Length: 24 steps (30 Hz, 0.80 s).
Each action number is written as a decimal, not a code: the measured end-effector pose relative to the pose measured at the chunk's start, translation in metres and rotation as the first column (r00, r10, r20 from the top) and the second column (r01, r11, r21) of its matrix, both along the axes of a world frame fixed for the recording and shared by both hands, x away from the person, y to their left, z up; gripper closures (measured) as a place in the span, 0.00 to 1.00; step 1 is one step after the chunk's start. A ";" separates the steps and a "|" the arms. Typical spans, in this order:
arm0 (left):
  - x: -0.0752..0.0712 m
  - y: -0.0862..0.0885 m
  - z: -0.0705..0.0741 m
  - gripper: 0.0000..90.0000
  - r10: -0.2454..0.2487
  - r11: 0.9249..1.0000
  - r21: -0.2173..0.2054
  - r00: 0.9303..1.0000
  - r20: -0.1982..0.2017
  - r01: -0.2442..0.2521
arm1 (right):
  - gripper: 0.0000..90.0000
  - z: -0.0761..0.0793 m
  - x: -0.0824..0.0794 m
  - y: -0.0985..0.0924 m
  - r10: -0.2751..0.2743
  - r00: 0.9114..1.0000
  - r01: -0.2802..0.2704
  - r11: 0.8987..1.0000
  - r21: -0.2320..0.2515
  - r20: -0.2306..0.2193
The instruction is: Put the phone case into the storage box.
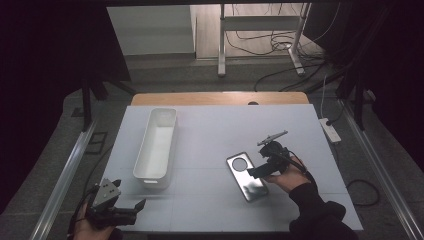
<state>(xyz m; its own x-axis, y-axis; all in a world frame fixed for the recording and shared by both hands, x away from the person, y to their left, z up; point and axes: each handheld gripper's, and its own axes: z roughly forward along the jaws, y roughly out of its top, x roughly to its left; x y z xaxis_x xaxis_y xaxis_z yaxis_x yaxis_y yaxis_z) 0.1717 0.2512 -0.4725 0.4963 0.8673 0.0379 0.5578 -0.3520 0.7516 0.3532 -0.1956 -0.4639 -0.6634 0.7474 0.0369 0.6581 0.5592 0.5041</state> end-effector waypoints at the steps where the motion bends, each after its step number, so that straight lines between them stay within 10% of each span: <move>1: 0.000 0.000 0.000 0.02 0.000 1.000 -0.001 1.000 0.001 0.000 | 0.02 -0.001 0.000 0.000 0.005 1.000 -0.005 1.000 -0.004 0.001; 24: 0.000 0.000 0.000 0.02 -0.007 1.000 0.000 1.000 0.004 0.007 | 0.27 -0.030 -0.002 -0.002 0.039 0.999 -0.042 0.995 -0.087 -0.035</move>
